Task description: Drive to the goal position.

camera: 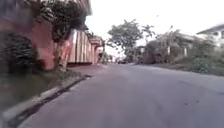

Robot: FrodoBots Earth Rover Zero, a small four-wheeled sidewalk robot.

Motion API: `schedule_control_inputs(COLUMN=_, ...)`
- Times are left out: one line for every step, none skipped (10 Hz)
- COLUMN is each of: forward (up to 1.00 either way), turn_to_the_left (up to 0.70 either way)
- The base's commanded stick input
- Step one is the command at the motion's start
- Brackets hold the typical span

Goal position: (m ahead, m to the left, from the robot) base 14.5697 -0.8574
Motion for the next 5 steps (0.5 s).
schedule_control_inputs(forward=1.00, turn_to_the_left=0.00)
schedule_control_inputs(forward=1.00, turn_to_the_left=0.00)
schedule_control_inputs(forward=1.00, turn_to_the_left=0.00)
schedule_control_inputs(forward=1.00, turn_to_the_left=0.00)
schedule_control_inputs(forward=1.00, turn_to_the_left=0.00)
